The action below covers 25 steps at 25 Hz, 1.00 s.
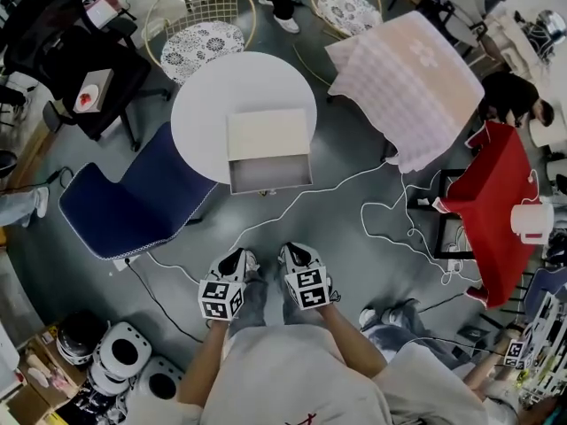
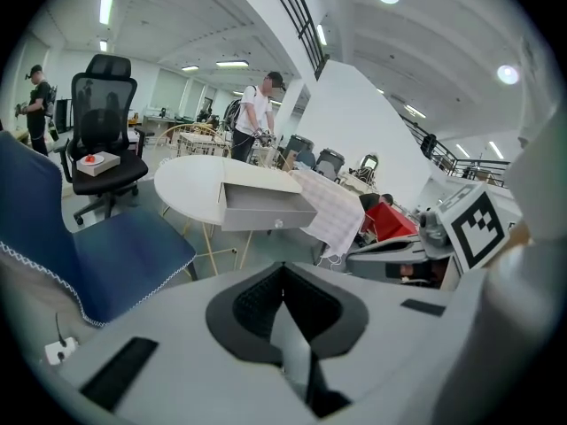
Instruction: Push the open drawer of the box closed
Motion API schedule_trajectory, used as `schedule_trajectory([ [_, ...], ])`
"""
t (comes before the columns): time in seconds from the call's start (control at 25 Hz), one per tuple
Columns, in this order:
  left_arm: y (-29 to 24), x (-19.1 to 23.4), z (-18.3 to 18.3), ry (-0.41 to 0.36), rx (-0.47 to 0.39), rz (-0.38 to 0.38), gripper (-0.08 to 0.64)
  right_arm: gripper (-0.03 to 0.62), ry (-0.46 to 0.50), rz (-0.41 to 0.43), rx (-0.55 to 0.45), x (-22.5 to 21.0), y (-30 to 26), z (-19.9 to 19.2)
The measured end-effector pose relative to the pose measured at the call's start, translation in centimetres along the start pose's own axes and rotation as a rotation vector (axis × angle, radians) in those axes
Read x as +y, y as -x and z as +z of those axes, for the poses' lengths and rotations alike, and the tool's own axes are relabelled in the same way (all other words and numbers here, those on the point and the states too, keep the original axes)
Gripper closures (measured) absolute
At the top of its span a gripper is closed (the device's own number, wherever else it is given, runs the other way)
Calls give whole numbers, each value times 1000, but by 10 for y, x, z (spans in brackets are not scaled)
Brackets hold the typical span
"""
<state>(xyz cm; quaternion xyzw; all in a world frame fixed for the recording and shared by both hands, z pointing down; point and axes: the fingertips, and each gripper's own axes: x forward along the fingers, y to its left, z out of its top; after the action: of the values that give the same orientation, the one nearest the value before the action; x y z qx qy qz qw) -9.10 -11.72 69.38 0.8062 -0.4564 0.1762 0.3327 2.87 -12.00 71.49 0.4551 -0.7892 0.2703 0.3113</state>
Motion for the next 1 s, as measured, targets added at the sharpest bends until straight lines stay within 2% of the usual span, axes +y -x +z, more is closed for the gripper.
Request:
schedule_trajectory([
  [0.2, 0, -2, -13, 5, 18, 1, 548, 571, -13, 20, 9, 1, -6, -6],
  [0.24, 1, -2, -16, 6, 18, 1, 548, 548, -21, 30, 10, 2, -8, -8],
  [0.28, 2, -3, -18, 10, 16, 1, 548, 455, -28, 41, 12, 4, -11, -10],
  [0.32, 3, -4, -19, 16, 15, 3, 547, 410, -32, 48, 13, 4, -14, -10],
  [0.64, 1, 1, -18, 41, 12, 9, 548, 399, -19, 33, 15, 2, -42, 5],
  [1.0, 0, 9, -20, 70, 27, 17, 548, 399, -60, -17, 28, -24, -81, 30],
])
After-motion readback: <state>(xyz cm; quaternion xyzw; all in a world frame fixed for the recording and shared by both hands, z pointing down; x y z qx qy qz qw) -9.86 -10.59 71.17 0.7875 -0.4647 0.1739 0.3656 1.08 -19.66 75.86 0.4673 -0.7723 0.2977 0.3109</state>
